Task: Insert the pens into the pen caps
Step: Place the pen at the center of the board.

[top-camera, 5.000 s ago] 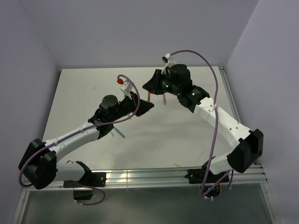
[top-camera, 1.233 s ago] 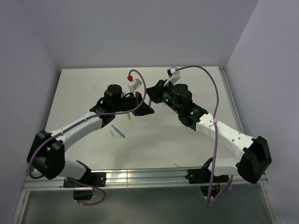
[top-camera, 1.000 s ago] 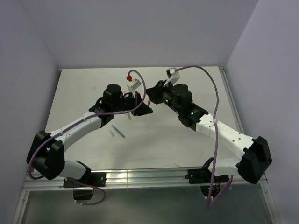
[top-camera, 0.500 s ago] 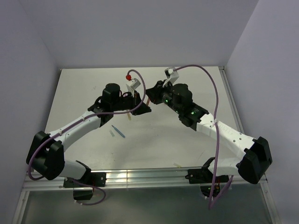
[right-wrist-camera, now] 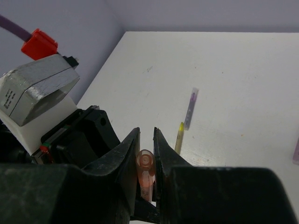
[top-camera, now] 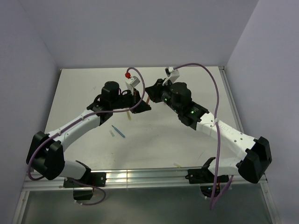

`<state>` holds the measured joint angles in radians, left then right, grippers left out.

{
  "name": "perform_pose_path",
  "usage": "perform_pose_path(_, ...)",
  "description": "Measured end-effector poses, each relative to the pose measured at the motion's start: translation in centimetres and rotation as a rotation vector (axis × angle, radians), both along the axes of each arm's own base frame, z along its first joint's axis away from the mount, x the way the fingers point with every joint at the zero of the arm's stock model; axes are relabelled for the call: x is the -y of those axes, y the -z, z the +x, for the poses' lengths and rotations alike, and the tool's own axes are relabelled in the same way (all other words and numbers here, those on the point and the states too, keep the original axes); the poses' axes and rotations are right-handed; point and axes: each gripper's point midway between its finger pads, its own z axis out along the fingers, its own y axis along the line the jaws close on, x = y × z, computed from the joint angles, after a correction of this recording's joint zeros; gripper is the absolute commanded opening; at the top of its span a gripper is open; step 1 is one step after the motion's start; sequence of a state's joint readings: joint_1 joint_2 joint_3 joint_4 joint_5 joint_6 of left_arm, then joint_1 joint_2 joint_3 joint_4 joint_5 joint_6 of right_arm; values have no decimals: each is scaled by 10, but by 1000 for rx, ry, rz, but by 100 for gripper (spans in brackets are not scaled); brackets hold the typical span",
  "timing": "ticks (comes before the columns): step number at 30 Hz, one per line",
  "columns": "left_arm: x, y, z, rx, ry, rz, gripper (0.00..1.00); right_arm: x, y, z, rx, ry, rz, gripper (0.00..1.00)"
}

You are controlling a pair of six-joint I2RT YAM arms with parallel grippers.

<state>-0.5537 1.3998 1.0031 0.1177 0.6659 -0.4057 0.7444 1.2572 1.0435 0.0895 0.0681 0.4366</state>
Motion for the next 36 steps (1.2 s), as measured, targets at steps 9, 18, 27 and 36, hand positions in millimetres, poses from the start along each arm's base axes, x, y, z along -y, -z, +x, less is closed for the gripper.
perform_pose_path(9,3,-53,6,171,-28,-167,34,19,-51,8,-36,115,52,0)
perform_pose_path(18,-27,-126,36,361,-293,-336,51,42,-25,6,-168,157,-117,0)
perform_pose_path(27,-43,-129,26,304,-411,-361,52,71,-2,52,-223,264,-258,0)
perform_pose_path(36,-61,-102,22,103,-550,-290,52,50,77,140,-355,209,-439,0)
